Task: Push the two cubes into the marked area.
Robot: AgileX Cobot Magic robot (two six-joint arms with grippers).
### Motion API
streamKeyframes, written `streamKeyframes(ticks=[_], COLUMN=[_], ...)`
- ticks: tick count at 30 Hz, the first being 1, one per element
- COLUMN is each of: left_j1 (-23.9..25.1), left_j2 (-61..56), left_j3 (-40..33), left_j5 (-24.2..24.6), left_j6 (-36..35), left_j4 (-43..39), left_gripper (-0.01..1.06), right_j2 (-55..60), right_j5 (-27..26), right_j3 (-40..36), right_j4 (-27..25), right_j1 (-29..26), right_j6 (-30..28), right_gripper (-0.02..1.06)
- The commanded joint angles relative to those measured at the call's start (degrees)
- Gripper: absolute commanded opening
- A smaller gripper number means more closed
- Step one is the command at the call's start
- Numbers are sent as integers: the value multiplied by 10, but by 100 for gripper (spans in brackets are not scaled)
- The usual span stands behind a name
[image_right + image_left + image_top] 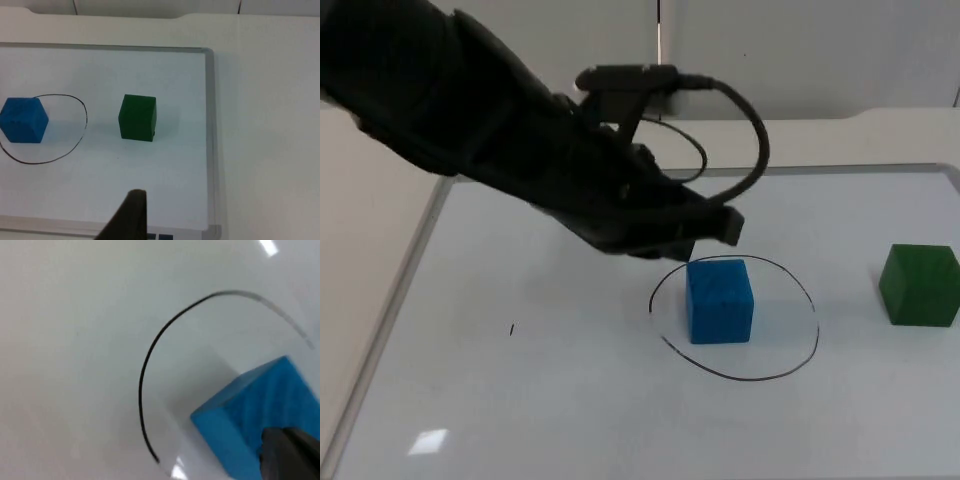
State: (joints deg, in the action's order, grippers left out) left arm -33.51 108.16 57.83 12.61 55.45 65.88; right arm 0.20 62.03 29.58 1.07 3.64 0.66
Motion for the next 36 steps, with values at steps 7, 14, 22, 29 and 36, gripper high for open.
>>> streamKeyframes(ticks=[7,14,22,29,36], left_j1=[10,10,10,10,10], left_j2=[-149,-291,-437,-551,-654], left_j3=[-26,-78,-173,-211,-239], left_j5=[17,16,14,19,26], left_j6=[-9,-14,-18,-49,-155], left_j4=[-69,-70,-70,-105,-227], left_gripper=[0,0,0,0,0], right_j2=[-2,-2,-2,-2,-2], right_j5=[-3,-3,-3,-3,-3], right_j3=[-1,-1,-1,-1,-1], right_j4=[1,1,1,1,1], right_j1=[2,2,2,2,2], right_j6=[0,0,0,0,0], right_gripper=[105,105,105,105,105])
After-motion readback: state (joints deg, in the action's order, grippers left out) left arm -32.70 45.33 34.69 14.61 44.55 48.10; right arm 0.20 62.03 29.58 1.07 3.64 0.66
